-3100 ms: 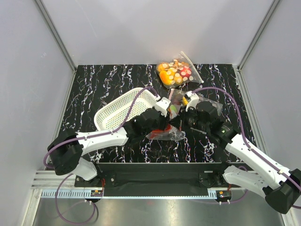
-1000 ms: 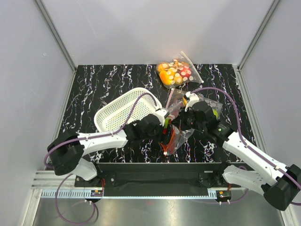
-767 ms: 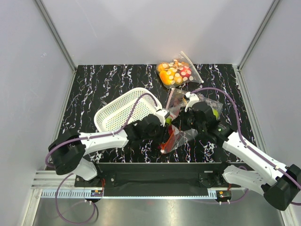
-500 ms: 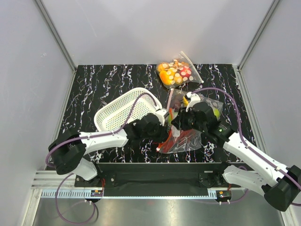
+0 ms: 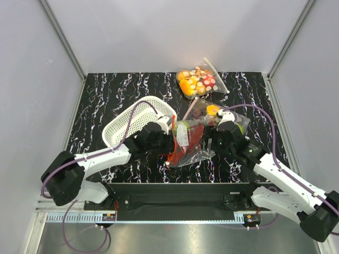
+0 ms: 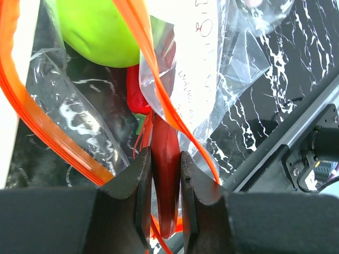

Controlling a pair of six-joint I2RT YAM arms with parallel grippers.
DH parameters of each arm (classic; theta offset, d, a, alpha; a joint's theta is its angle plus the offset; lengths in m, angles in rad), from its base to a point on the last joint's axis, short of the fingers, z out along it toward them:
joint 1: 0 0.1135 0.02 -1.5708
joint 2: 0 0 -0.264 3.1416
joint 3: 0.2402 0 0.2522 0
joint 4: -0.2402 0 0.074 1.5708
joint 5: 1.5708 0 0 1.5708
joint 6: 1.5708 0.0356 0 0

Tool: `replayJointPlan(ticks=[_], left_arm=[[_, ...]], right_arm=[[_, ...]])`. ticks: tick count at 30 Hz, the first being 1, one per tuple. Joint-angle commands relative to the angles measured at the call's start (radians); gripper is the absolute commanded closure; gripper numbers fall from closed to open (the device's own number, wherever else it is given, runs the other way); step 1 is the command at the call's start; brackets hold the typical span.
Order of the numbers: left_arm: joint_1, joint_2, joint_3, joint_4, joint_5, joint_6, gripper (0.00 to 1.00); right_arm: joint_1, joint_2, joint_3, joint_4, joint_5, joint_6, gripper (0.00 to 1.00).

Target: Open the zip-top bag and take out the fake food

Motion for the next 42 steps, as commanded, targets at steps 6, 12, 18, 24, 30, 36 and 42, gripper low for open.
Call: replayJointPlan(ticks=[6, 12, 18, 24, 30, 36, 42], left_arm=[[0.052, -0.08, -0.022, 0.054, 0.061, 0.014, 1.0], [0.063, -0.102, -0.032, 0.06, 0.099, 0.013, 1.0], [0.081, -0.11, -0.038, 0.077, 0.127, 0.008, 1.0], [0.1, -0.126, -0.049, 0.103, 0.141, 0.002, 1.0], [0.121, -0.139, -0.052, 0.11, 0.142, 0.006, 1.0], [0.159, -0.13, -0.045, 0.105, 0.188, 0.016, 1.0], [0.205, -0.142, -0.019, 0.027, 0.227, 0.071, 1.0]], right_arm=[[0.003, 0.083, -0.04, -0.023, 0.124, 0.083, 0.08], [-0.008, 0.139, -0.087, 0.126, 0.117, 0.055, 0.08], [-0.04, 0.222, -0.121, 0.229, 0.034, 0.034, 0.17], [-0.063, 0.277, -0.166, 0.266, -0.02, 0.045, 0.4], [-0.085, 0.312, -0.161, 0.232, 0.0, 0.04, 0.85], [-0.092, 0.341, -0.133, 0.217, -0.001, 0.017, 1.0], [-0.102, 0.366, -0.104, 0.205, -0.017, 0.002, 1.0]])
